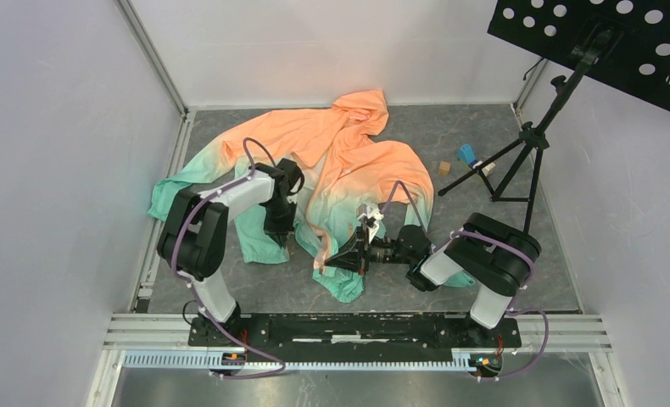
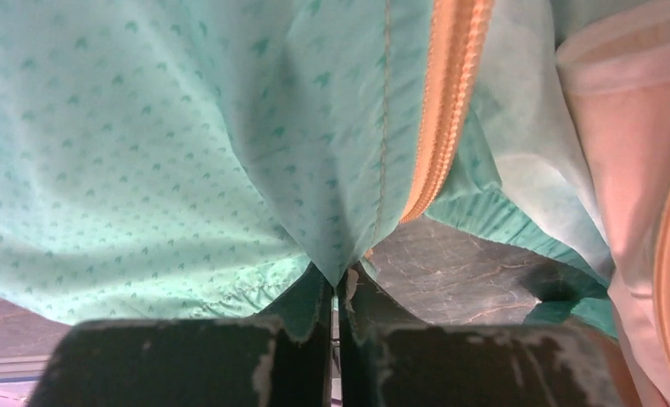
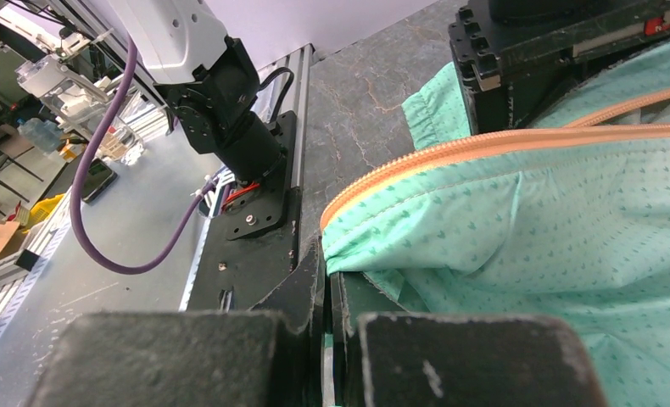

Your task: Zip up the jacket

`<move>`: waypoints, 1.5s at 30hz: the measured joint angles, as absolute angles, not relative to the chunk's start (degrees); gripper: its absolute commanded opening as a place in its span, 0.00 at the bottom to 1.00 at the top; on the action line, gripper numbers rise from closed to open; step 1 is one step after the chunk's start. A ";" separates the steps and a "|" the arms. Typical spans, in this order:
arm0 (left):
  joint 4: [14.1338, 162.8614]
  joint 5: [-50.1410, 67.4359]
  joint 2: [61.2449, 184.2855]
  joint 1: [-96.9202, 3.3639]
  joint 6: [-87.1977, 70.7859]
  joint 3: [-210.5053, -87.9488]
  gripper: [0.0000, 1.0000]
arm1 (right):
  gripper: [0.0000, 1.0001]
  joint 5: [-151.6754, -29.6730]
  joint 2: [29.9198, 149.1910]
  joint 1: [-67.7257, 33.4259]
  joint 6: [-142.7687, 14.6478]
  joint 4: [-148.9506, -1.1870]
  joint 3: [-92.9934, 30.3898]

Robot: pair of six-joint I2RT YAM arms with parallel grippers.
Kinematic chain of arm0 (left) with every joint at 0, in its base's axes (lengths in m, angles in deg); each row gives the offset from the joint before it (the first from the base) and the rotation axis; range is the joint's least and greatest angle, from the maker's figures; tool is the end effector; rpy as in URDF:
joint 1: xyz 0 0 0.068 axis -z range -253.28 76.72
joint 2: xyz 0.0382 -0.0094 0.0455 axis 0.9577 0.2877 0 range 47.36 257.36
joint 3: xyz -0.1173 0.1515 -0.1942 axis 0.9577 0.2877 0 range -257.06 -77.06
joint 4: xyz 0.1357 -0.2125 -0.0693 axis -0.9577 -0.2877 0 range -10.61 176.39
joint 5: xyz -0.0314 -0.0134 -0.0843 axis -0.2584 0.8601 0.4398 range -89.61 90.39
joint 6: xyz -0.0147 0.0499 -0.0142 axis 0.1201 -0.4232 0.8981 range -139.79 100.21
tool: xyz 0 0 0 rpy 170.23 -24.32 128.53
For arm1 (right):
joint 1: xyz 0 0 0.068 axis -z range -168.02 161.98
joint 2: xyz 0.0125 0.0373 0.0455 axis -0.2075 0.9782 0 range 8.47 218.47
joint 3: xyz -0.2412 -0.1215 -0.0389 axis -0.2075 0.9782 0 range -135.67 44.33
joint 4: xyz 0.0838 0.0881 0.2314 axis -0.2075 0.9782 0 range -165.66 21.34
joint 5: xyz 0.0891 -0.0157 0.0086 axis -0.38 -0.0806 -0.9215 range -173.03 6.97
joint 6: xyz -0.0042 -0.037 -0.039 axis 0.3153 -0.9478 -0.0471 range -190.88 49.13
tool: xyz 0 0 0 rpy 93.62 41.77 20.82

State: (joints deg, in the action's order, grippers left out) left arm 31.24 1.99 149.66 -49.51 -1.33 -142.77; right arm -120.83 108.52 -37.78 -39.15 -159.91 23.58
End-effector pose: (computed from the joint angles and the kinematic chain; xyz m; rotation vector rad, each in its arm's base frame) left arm 0.2791 -0.1240 0.1639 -0.1431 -3.0997 0.0235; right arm 0.1592 0.2219 0.1528 -0.8558 1.5134 1.5816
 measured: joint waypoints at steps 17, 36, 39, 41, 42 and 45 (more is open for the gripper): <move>38.84 9.69 129.97 -49.51 -7.93 -133.72 0.02 | 0.00 -123.35 107.63 -37.52 -40.57 -159.98 20.80; 59.78 38.21 94.76 -48.22 -25.68 -114.64 0.02 | 0.00 -134.98 107.65 -34.00 -48.13 -152.52 16.83; 61.03 40.40 91.98 -47.02 -27.18 -112.59 0.02 | 0.00 -137.80 107.83 -33.15 -46.12 -155.50 17.37; 61.86 41.60 91.52 -46.49 -27.95 -111.93 0.02 | 0.00 -139.26 108.07 -32.56 -44.24 -157.31 17.37; 62.21 42.01 91.63 -46.40 -28.10 -111.82 0.02 | 0.00 -139.65 108.20 -32.34 -43.59 -157.94 17.37; 63.30 42.97 92.88 -46.19 -28.56 -111.80 0.02 | 0.00 -141.21 109.27 -31.81 -40.70 -159.17 17.37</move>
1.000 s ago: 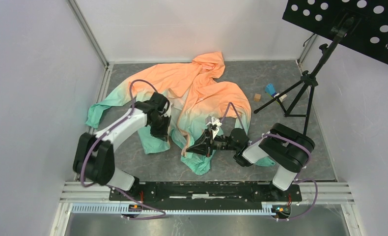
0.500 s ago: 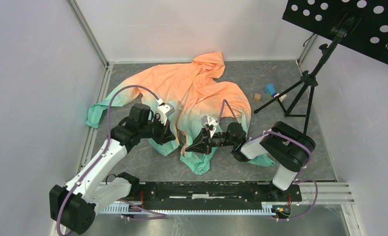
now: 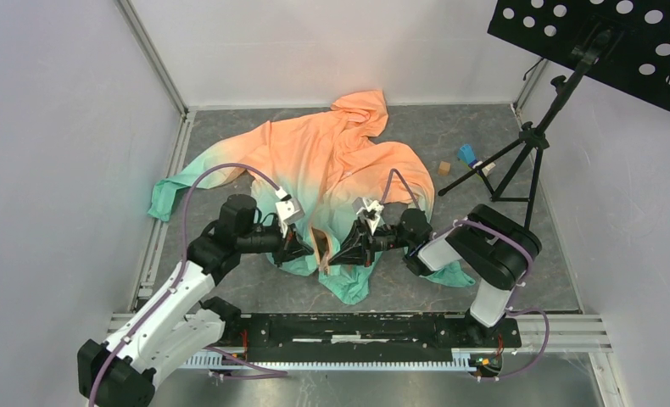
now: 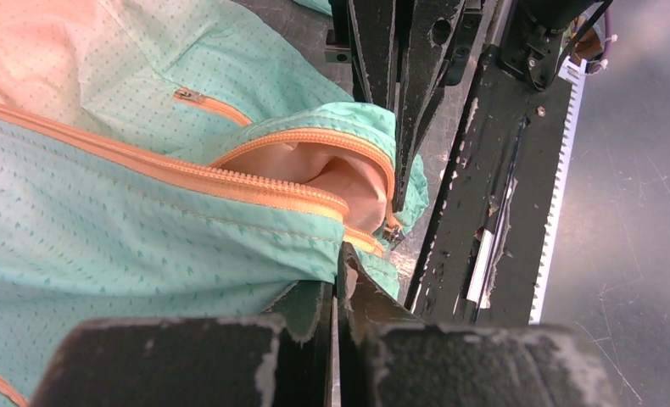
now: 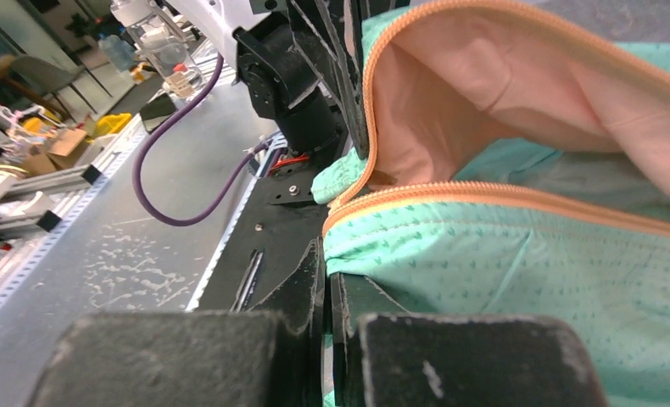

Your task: Zip up the jacket

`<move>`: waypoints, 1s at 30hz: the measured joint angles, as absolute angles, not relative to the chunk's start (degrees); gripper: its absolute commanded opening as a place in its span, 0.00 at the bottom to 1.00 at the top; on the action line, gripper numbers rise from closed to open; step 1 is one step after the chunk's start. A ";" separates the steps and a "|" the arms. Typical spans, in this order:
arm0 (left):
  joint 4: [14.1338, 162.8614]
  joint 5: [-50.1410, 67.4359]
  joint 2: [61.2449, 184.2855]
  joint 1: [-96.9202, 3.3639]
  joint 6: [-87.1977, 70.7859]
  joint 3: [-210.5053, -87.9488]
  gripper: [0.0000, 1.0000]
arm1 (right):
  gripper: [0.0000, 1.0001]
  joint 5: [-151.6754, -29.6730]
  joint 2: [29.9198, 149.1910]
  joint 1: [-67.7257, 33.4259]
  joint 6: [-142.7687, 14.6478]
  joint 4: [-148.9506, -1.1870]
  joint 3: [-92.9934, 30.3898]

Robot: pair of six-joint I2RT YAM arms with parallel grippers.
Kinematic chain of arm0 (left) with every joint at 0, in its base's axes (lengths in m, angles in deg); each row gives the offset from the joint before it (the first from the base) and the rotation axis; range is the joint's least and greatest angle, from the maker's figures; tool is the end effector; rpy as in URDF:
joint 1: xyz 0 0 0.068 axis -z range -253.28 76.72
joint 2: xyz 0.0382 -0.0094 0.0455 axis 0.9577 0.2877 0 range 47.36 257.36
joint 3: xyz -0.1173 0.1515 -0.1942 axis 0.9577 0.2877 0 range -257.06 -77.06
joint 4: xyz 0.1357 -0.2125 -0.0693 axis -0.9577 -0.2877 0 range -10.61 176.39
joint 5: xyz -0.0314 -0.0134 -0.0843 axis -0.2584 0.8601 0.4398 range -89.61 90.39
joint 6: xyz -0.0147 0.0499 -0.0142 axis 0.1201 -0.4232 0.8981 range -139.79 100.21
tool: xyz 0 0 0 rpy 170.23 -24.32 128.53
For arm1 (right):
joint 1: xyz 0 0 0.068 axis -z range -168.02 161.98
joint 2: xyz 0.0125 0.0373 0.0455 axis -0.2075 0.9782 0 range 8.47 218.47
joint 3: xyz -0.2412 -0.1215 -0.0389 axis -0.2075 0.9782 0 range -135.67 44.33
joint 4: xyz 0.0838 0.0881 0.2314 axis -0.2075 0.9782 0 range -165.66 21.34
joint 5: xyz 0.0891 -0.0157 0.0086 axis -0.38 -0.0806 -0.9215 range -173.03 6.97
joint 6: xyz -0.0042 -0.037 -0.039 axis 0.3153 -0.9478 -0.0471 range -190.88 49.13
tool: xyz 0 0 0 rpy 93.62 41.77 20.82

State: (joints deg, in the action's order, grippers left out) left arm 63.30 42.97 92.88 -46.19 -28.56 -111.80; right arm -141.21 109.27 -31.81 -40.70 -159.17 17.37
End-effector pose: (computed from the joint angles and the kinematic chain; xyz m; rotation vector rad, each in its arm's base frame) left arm 0.1406 -0.0989 0.2591 1.0605 1.8617 -0.9851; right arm 0.1861 0.2202 0.1699 -1.1314 1.3390 1.6937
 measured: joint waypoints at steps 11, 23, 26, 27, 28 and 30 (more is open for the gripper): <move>64.77 45.99 94.52 -46.14 -29.35 -111.62 0.02 | 0.00 -142.10 112.96 -31.75 -35.22 -159.45 17.33; 65.55 47.08 95.98 -46.14 -29.35 -111.58 0.02 | 0.00 -141.60 113.22 -31.73 -32.48 -159.65 16.17; 65.55 47.08 96.37 -46.14 -29.35 -111.58 0.02 | 0.00 -141.49 113.22 -31.73 -31.52 -159.65 16.17; 65.55 47.08 96.46 -46.14 -29.35 -111.58 0.02 | 0.00 -141.49 113.22 -31.73 -31.22 -159.65 16.17; 65.53 47.08 96.53 -46.14 -29.35 -111.58 0.02 | 0.00 -141.47 113.22 -31.73 -31.04 -159.65 16.17; 65.55 47.08 96.57 -46.14 -29.35 -111.58 0.02 | 0.00 -141.47 113.22 -31.70 -30.76 -159.67 16.17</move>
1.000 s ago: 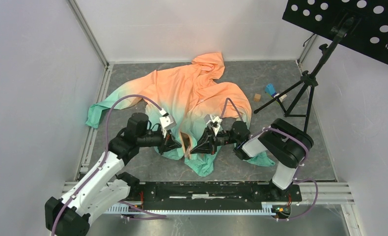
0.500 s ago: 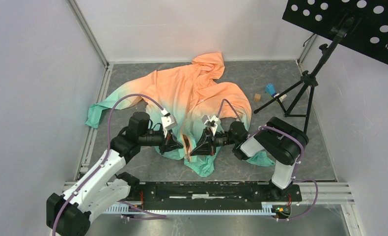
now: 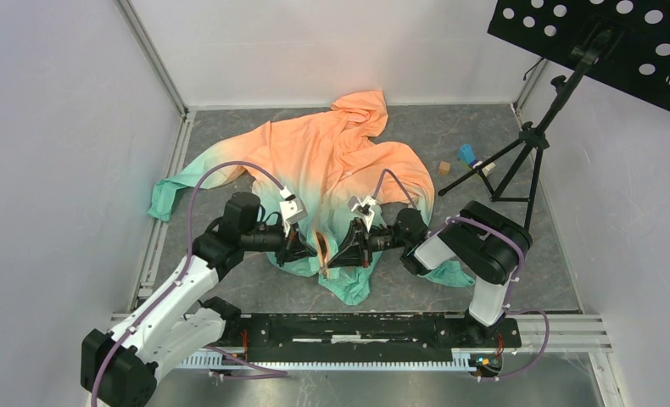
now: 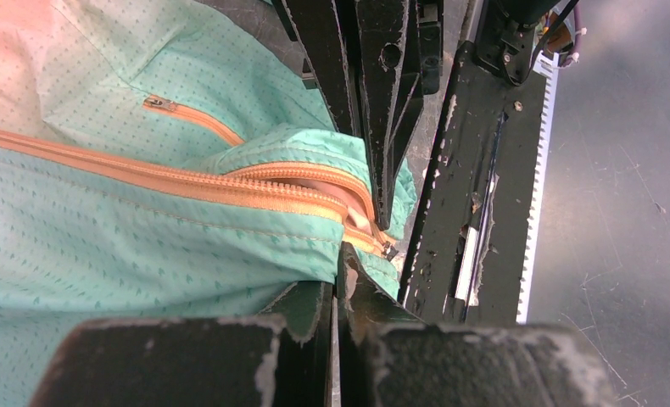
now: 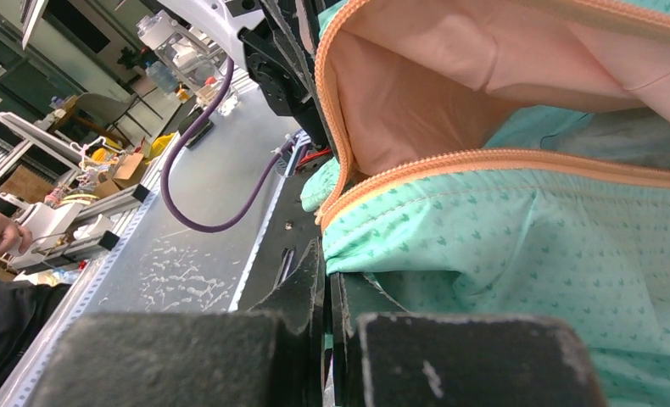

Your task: Zip up the jacket

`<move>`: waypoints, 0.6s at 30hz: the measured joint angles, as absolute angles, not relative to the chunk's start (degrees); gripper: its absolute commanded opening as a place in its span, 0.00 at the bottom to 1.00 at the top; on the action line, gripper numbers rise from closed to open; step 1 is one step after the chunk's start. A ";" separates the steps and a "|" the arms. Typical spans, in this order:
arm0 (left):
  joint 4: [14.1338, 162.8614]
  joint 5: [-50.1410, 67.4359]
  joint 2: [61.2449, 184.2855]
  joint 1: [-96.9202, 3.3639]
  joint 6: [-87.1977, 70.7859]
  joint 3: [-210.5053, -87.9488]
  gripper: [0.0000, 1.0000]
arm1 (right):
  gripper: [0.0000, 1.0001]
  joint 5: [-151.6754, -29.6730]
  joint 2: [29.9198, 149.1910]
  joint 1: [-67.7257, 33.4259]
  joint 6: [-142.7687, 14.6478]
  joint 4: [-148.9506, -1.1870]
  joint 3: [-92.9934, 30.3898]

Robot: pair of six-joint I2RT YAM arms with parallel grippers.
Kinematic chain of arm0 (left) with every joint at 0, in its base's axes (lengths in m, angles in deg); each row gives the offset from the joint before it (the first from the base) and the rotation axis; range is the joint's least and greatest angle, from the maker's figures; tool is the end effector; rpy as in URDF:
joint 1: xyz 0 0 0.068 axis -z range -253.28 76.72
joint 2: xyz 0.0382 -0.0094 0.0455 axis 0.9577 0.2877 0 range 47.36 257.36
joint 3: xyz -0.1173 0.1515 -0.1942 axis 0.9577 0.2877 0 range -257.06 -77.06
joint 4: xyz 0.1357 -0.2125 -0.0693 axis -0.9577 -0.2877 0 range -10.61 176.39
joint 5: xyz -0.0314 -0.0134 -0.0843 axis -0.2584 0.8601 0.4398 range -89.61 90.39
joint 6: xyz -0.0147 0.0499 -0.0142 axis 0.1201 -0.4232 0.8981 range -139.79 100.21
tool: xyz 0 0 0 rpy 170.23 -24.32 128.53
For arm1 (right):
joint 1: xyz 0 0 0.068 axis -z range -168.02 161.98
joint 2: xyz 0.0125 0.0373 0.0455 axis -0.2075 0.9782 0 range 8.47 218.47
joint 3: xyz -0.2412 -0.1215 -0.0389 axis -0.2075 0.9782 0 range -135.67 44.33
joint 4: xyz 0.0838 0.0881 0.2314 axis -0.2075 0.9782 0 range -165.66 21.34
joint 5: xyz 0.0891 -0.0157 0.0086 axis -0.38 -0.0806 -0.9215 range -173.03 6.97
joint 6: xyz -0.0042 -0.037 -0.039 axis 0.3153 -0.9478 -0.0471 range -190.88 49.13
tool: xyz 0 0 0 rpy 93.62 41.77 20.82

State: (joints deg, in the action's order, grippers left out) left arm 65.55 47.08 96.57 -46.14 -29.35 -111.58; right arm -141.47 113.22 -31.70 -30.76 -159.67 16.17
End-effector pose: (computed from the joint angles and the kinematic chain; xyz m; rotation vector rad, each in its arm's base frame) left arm 0.1483 -0.1051 0.2520 1.1056 1.8491 -1.0625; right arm 0.1919 0.2251 0.1565 -1.0346 1.5182 1.8236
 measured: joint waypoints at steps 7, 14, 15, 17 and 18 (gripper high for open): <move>65.55 47.08 96.85 -46.14 -29.35 -111.58 0.02 | 0.00 -141.23 113.20 -31.14 -30.39 -159.67 16.17; 65.55 47.08 97.16 -46.14 -29.35 -111.58 0.02 | 0.00 -140.99 113.11 -31.03 -29.84 -159.69 16.17; 65.55 47.08 97.23 -46.14 -29.35 -111.58 0.02 | 0.00 -140.94 113.11 -31.03 -29.73 -159.67 16.17; 65.55 47.11 97.34 -46.14 -29.35 -111.58 0.02 | 0.00 -140.92 112.98 -31.03 -29.53 -159.67 16.17; 65.58 47.08 97.38 -46.14 -29.35 -111.58 0.02 | 0.00 -140.90 112.87 -31.03 -29.51 -159.67 16.17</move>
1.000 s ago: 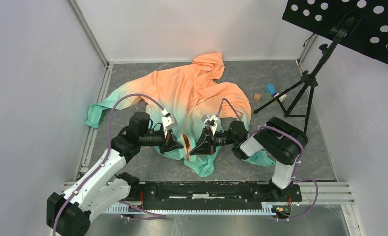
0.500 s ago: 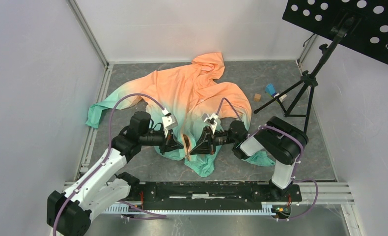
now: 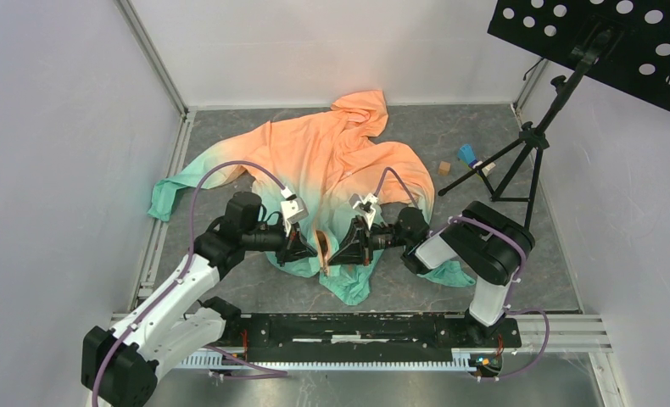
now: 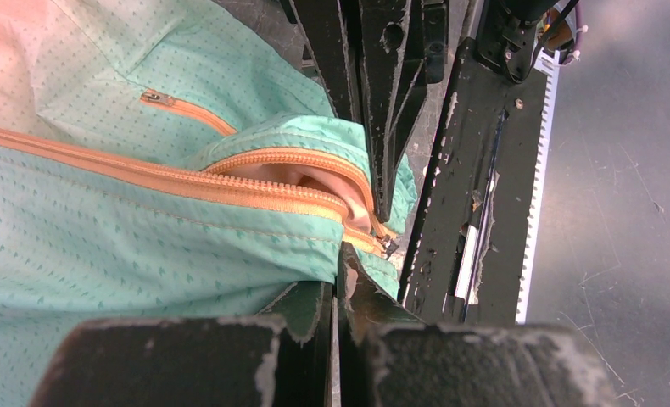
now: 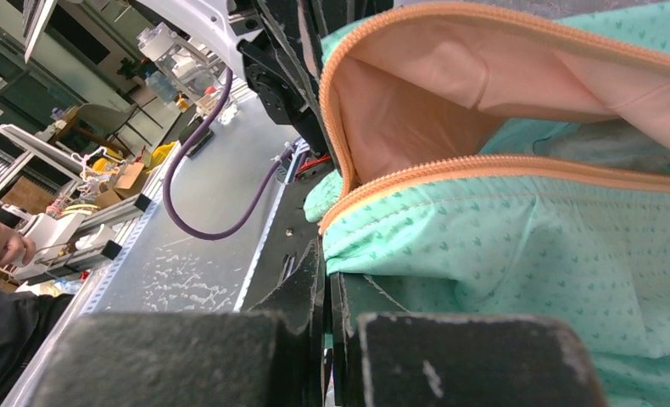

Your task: Zip up the jacket

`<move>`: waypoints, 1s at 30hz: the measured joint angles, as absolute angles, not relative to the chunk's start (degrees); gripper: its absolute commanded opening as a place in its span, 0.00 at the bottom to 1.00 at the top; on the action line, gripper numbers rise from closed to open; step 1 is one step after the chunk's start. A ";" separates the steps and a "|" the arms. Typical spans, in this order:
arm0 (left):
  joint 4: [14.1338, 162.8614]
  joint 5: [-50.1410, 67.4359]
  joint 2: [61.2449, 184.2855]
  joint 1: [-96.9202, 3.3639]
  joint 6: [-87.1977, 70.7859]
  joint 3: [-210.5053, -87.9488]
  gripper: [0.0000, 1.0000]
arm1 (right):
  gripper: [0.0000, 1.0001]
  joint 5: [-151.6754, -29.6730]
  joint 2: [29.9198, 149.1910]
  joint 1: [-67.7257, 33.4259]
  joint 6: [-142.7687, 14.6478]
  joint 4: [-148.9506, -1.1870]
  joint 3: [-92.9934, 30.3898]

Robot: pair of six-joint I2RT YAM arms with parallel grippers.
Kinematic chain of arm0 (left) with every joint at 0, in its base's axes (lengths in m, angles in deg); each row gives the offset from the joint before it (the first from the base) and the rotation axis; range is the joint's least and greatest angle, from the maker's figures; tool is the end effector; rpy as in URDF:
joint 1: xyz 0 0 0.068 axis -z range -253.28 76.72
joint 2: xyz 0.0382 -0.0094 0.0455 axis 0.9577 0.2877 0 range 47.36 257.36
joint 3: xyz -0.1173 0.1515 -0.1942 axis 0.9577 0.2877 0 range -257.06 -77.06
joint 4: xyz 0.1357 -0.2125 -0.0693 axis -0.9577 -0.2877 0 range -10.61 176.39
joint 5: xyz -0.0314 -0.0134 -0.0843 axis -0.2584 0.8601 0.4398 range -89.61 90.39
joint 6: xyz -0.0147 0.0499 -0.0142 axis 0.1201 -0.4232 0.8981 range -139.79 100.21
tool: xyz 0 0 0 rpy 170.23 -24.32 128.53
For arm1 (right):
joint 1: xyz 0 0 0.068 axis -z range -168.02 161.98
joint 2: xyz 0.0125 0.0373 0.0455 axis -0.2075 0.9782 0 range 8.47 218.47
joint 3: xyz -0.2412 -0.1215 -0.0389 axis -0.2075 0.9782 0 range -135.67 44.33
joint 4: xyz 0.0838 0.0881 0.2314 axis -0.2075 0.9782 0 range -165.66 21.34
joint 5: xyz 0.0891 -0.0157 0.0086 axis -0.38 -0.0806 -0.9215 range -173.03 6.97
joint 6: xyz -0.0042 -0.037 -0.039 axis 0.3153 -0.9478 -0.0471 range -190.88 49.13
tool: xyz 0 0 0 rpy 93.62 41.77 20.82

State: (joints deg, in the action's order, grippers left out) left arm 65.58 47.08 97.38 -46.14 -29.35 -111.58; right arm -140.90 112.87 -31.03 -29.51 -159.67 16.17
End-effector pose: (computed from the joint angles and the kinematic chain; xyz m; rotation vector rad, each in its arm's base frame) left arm 0.1501 -0.1060 0.2498 1.1050 1.8630 -1.0663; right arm 0.1946 0.2228 0.1582 -1.0019 1.5328 1.8240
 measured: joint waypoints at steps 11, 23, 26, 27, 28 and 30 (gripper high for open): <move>65.55 47.08 97.73 -46.14 -29.35 -111.58 0.02 | 0.00 -140.86 111.32 -31.79 -28.51 -159.76 15.40; 65.55 47.15 97.73 -46.14 -29.35 -111.58 0.02 | 0.00 -139.76 111.32 -31.81 -28.46 -159.78 15.36; 65.55 47.15 97.68 -46.14 -29.35 -111.58 0.02 | 0.01 -139.59 111.32 -31.70 -28.46 -159.80 15.36; 65.55 47.15 97.64 -46.14 -29.35 -111.58 0.02 | 0.00 -139.57 111.32 -31.66 -28.46 -159.80 15.36; 65.55 47.15 97.53 -46.14 -29.35 -111.58 0.02 | 0.00 -139.57 111.32 -31.62 -28.46 -159.82 15.36; 65.55 47.13 97.23 -46.14 -29.35 -111.58 0.02 | 0.00 -139.57 111.32 -31.55 -28.48 -159.82 15.36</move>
State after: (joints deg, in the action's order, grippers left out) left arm 65.55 47.13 97.23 -46.14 -29.35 -111.58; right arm -139.57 111.32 -31.55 -28.48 -159.82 15.36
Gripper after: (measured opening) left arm 0.035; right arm 0.014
